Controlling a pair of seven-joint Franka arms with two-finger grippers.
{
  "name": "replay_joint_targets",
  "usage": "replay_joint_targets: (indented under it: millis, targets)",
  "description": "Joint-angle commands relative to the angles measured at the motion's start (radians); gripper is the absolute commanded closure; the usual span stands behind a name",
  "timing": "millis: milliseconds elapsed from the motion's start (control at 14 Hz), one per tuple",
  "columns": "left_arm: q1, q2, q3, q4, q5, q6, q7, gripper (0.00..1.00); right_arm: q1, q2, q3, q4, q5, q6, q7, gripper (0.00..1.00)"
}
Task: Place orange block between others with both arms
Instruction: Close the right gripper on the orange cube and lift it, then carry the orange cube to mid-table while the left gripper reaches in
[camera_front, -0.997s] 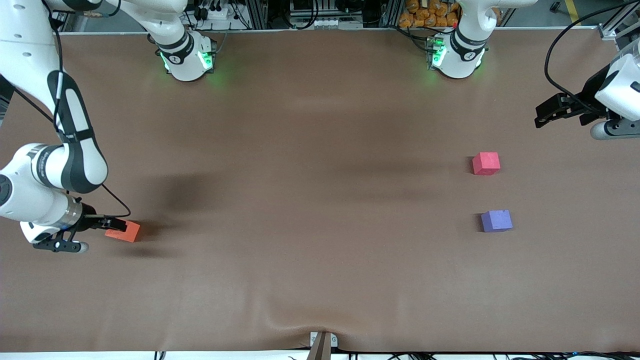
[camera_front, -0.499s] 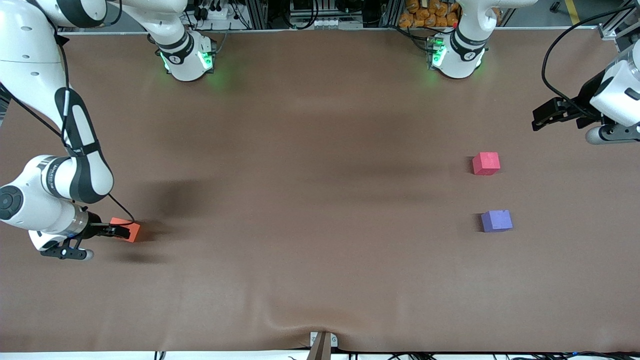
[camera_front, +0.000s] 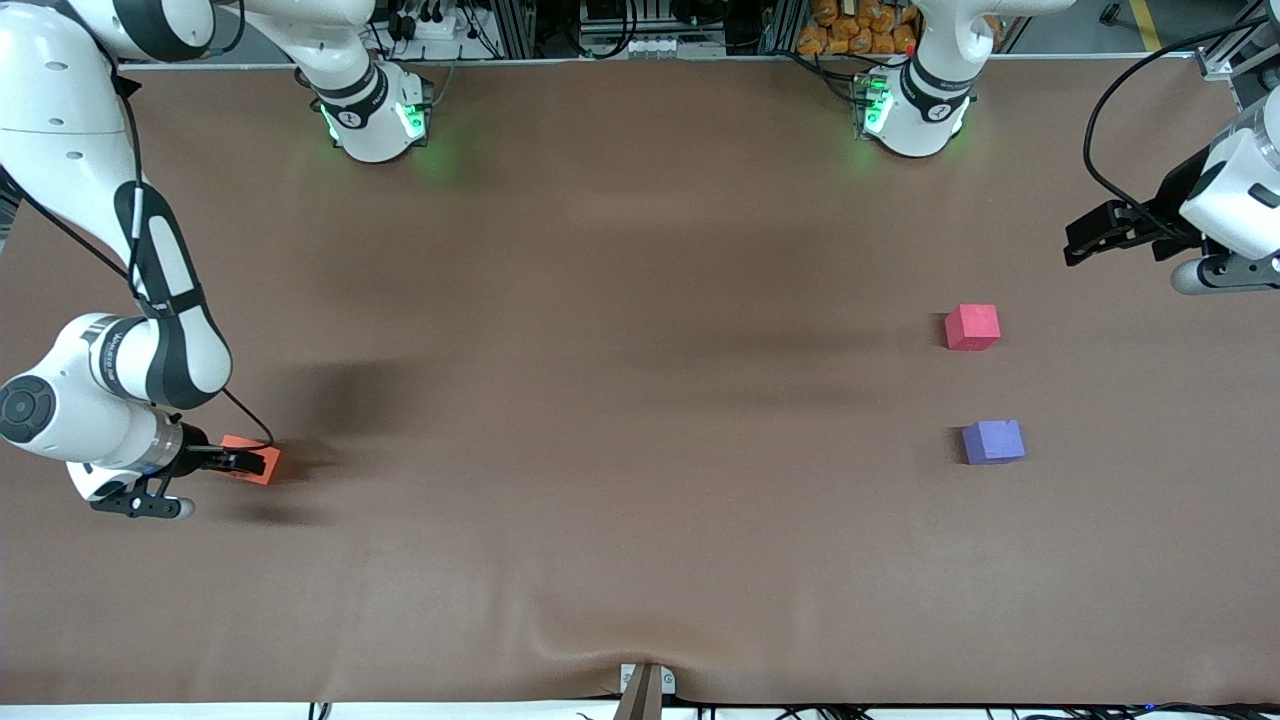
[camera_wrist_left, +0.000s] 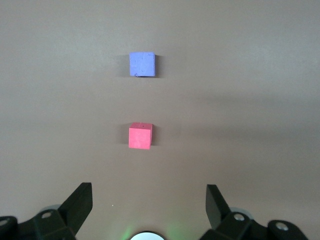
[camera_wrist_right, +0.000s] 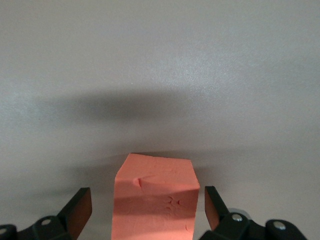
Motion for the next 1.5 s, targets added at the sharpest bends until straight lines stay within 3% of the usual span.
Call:
replay_joint_targets:
  millis: [0, 71, 142, 214, 285, 356, 855, 1068, 1424]
  targets:
    - [0.004, -0.001, 0.000, -0.006, -0.011, 0.017, -0.003, 0.00, -0.020, 0.023, 0.014, 0.008, 0.003, 0.002, -0.021, 0.00]
    - [0.002, -0.002, 0.000, -0.012, -0.005, 0.017, -0.003, 0.00, -0.022, 0.030, 0.014, 0.008, 0.003, 0.002, -0.021, 0.03]
    - [0.004, -0.004, 0.000, -0.022, -0.004, 0.017, -0.003, 0.00, -0.020, 0.031, 0.014, 0.008, 0.001, 0.001, -0.026, 0.17]
    - [0.004, -0.004, 0.000, -0.029, -0.004, 0.017, -0.003, 0.00, -0.020, 0.031, 0.014, 0.008, 0.001, 0.001, -0.056, 0.44]
    - [0.004, -0.004, 0.000, -0.029, -0.004, 0.019, -0.003, 0.00, -0.020, 0.031, 0.014, 0.008, 0.001, 0.001, -0.088, 0.79]
    - [0.004, -0.004, 0.000, -0.029, -0.004, 0.029, -0.003, 0.00, -0.022, 0.031, 0.014, 0.009, 0.003, -0.001, -0.104, 1.00]
    - [0.004, 0.005, 0.000, -0.036, -0.004, 0.042, -0.003, 0.00, 0.009, -0.022, 0.020, 0.014, 0.005, -0.074, -0.108, 1.00]
    - [0.004, 0.012, 0.000, -0.034, -0.004, 0.048, -0.003, 0.00, 0.107, -0.093, 0.021, 0.020, 0.003, -0.119, -0.127, 1.00]
    - [-0.002, 0.021, 0.000, -0.034, -0.004, 0.066, -0.003, 0.00, 0.268, -0.108, 0.037, 0.040, 0.011, -0.122, -0.177, 1.00]
